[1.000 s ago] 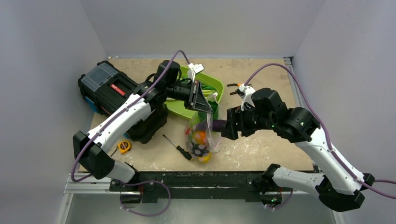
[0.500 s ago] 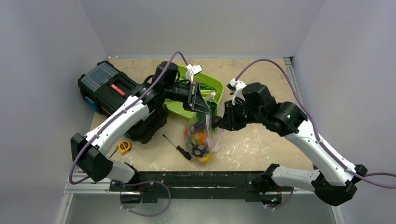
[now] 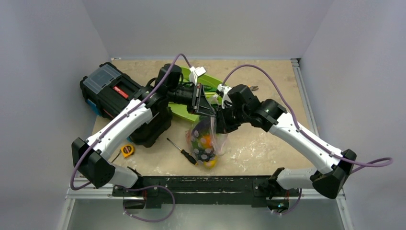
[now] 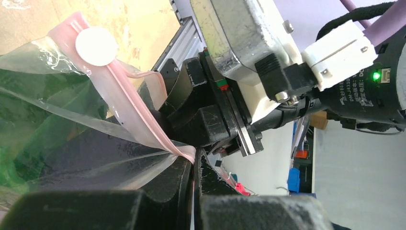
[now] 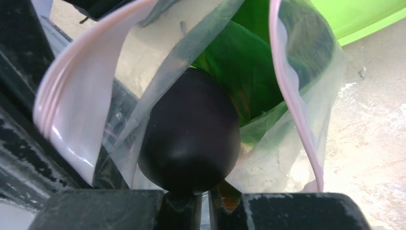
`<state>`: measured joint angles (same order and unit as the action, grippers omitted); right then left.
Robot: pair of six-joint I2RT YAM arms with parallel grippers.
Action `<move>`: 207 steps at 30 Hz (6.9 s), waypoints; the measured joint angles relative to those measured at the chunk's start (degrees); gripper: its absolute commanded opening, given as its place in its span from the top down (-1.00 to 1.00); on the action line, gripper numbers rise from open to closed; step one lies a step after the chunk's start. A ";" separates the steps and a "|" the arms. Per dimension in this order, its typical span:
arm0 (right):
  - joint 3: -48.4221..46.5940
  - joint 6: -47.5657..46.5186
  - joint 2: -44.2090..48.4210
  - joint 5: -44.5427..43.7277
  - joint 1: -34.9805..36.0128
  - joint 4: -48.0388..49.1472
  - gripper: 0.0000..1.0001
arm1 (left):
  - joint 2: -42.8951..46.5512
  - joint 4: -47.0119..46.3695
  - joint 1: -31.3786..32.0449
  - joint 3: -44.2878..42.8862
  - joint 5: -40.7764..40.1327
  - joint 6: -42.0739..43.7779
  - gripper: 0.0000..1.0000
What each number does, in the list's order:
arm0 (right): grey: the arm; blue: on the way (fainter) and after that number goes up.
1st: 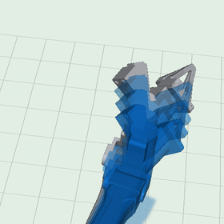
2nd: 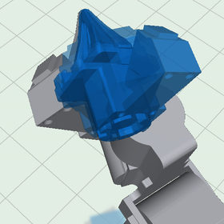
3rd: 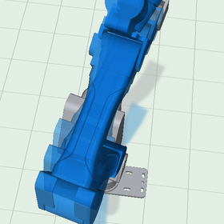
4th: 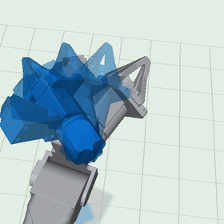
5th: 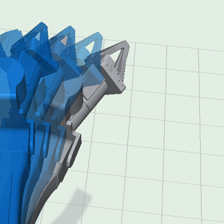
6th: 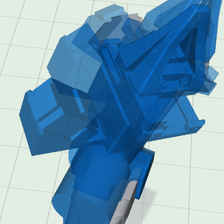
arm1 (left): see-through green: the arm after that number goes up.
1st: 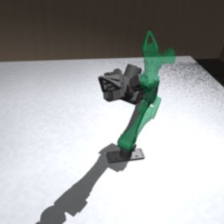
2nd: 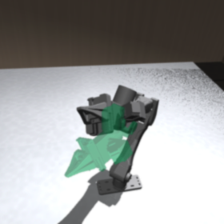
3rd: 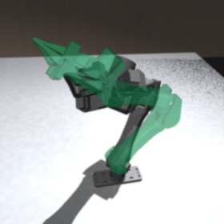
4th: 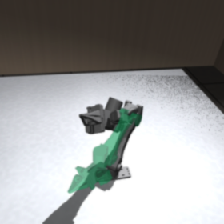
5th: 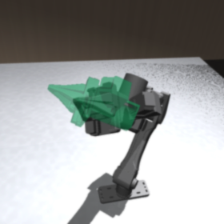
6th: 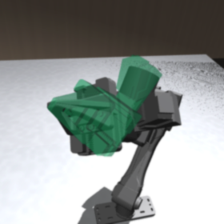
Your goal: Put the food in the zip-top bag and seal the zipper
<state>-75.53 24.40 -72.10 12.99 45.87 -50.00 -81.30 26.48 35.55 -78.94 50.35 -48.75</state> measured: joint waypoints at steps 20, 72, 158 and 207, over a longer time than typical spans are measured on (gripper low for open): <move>-16.46 3.56 8.13 -11.04 0.22 -16.59 -0.33 | 6.21 3.76 -0.17 0.50 -14.21 -5.20 1.00; 10.54 -37.11 24.57 -31.52 15.61 14.64 1.00 | 38.40 12.87 -0.68 18.60 -40.15 18.21 -0.61; -18.40 -39.34 -10.45 13.42 7.43 10.01 -0.63 | 30.12 2.43 -13.60 23.04 5.05 42.80 1.00; -12.94 -37.44 -7.93 12.92 6.21 14.53 1.00 | 34.10 17.40 -13.35 3.61 -23.06 27.08 0.35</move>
<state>-88.47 -13.04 -80.03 25.91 52.07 -35.46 -47.20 43.88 22.20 -75.33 27.29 -21.67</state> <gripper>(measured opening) 0.008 0.406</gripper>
